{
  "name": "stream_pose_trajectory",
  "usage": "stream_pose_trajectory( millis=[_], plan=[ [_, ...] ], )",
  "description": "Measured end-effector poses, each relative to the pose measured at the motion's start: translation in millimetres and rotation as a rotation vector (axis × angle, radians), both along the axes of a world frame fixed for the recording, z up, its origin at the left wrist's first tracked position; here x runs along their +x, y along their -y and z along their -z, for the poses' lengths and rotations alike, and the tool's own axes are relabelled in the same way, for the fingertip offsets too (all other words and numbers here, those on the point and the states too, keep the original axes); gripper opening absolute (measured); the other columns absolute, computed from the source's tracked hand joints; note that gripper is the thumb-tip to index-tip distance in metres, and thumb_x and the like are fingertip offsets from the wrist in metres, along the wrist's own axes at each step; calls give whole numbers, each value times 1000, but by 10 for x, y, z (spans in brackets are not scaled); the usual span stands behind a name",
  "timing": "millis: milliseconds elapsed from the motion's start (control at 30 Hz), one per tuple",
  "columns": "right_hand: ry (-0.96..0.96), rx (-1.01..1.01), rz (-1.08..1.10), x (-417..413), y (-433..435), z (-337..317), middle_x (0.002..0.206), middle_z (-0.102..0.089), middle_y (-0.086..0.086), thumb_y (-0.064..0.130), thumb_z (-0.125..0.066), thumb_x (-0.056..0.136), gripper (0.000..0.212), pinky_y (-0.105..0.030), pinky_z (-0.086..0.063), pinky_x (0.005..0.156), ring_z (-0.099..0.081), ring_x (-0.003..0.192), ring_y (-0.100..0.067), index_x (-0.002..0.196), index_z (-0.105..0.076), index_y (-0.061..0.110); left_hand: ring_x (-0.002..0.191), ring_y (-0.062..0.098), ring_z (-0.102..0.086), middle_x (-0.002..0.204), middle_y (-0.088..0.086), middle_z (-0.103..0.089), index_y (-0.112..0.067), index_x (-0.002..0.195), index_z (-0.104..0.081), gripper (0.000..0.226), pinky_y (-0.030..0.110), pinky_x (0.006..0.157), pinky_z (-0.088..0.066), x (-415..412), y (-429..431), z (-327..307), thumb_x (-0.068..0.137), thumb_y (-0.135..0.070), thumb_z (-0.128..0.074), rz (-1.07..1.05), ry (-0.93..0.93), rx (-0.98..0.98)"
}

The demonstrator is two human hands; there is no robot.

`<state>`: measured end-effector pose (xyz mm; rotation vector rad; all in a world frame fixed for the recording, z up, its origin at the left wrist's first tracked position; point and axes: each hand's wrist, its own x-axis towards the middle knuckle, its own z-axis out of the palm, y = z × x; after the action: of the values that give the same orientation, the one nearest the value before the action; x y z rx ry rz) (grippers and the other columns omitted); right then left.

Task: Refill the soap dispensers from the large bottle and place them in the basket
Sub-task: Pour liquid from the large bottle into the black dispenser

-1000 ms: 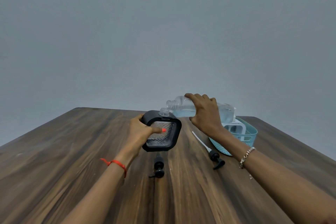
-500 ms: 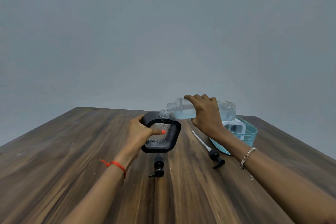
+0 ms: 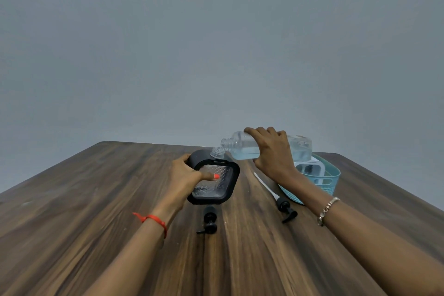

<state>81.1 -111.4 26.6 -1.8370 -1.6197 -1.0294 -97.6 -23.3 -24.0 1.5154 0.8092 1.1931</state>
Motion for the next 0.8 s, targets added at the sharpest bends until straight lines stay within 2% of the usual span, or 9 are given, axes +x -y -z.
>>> stream_pose_trajectory(
  millis=[400,600,700,800],
  plan=[
    [19,17,2,19,24,24,91,-66,-8,-8,-60,55,61,-40,-38,73,-57,78,-31,113,-61,13,74,17,-68,81,3,-71,-18,81,-62,50,28,65,-53,19,60,24,45,5,-87,23,23,-16],
    [36,26,2,13,28,19,90,-67,-8,-10,-61,51,65,-40,-39,72,-57,77,-31,112,-61,12,76,18,-69,82,3,-72,-17,83,-62,51,30,66,-55,24,47,44,44,6,-87,30,37,-26],
    [36,20,3,15,28,18,91,-67,-7,-10,-61,52,65,-40,-39,72,-57,78,-31,113,-61,13,80,22,-70,84,5,-72,-16,85,-63,52,37,74,-57,29,36,56,45,6,-87,33,37,-30],
    [36,16,6,19,35,24,92,-67,-8,-10,-60,53,64,-40,-38,73,-57,79,-31,114,-61,13,80,22,-70,83,6,-72,-16,86,-64,53,39,74,-58,28,41,68,43,4,-88,32,32,-32]
  ],
)
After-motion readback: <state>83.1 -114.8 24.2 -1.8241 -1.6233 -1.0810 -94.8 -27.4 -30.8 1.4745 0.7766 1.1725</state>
